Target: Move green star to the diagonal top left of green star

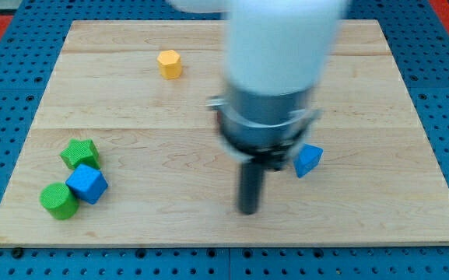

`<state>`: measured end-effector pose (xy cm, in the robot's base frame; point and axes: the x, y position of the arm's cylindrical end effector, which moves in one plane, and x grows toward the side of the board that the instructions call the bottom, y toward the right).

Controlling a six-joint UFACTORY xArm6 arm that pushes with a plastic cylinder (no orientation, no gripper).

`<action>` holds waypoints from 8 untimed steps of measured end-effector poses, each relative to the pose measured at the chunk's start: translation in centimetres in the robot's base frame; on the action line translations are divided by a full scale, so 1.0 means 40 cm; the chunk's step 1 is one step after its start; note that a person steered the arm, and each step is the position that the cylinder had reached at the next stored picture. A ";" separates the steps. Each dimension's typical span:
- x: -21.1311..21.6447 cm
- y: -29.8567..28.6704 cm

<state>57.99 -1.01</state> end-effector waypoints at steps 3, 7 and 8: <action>-0.009 -0.170; -0.049 -0.196; -0.222 -0.146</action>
<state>49.10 -6.86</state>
